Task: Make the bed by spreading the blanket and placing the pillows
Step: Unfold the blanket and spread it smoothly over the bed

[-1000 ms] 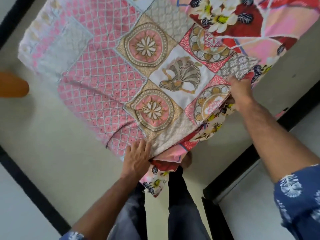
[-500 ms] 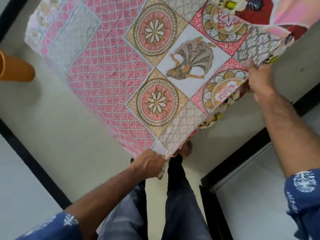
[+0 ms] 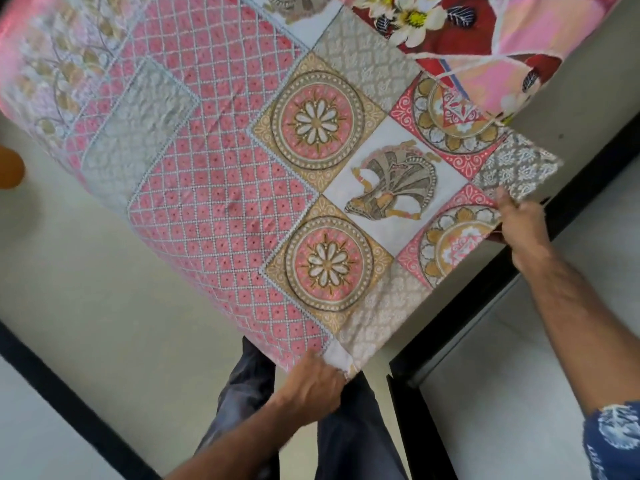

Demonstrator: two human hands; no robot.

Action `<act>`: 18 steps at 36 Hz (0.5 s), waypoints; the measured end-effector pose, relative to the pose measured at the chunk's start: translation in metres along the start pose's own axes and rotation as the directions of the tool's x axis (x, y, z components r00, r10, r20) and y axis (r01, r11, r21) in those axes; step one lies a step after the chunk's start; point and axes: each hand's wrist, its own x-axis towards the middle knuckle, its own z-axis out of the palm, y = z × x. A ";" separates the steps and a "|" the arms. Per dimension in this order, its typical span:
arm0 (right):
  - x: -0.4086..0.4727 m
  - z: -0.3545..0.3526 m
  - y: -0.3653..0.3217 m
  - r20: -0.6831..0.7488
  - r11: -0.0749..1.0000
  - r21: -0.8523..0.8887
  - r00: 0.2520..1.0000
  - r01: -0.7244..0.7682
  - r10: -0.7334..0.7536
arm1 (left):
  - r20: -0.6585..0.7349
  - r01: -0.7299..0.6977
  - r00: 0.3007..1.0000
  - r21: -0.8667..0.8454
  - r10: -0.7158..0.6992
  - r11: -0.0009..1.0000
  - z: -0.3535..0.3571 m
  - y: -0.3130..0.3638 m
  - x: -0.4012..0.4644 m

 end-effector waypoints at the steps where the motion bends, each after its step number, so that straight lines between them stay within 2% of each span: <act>1: 0.003 0.001 -0.001 -0.004 1.000 -0.001 1.000 0.002 -0.002 | 0.053 0.033 0.998 -0.028 -0.031 0.999 0.006 -0.002 0.000; 3: 0.008 0.006 0.000 0.006 0.998 0.041 0.999 -0.036 0.036 | 0.171 0.031 0.985 -0.063 -0.020 0.998 0.010 -0.007 0.000; 5: 0.013 0.008 0.007 -0.021 0.993 0.077 0.996 -0.084 0.086 | 0.275 0.006 0.960 -0.197 0.049 0.980 0.003 -0.017 0.001; 6: 0.013 0.010 0.009 -0.065 0.992 0.086 0.993 -0.096 0.102 | 0.271 -0.009 0.959 -0.268 0.085 0.963 -0.006 -0.024 0.003; 7: 0.014 0.012 0.013 -0.116 0.990 0.093 0.987 -0.103 0.114 | 0.208 -0.028 0.973 -0.312 0.097 0.950 -0.016 -0.032 0.005; 9: 0.012 0.016 0.016 -0.264 0.997 0.021 0.962 -0.071 0.074 | -0.024 -0.107 0.994 -0.327 0.105 0.939 -0.027 -0.050 0.014; 11: 0.000 0.026 0.015 -0.338 0.994 -0.103 0.938 0.046 -0.079 | -0.299 -0.158 0.950 -0.219 0.088 0.963 -0.027 -0.073 0.022; 12: -0.011 0.034 0.011 -0.324 0.973 -0.187 0.926 0.138 -0.194 | -0.398 -0.122 0.916 -0.167 0.046 0.978 -0.029 -0.086 0.025; 13: -0.020 0.045 0.011 -0.283 0.928 -0.271 0.900 0.257 -0.332 | -0.437 -0.044 0.899 -0.125 -0.015 0.991 -0.032 -0.098 0.027; 15: -0.032 0.071 0.008 -0.143 0.766 -0.404 0.793 0.500 -0.593 | -0.437 0.110 0.887 -0.113 -0.149 0.987 -0.041 -0.124 0.028; 18: -0.044 0.110 -0.002 0.112 0.520 -0.513 0.654 0.683 -0.748 | -0.380 0.165 0.903 -0.129 -0.202 0.978 -0.041 -0.150 0.027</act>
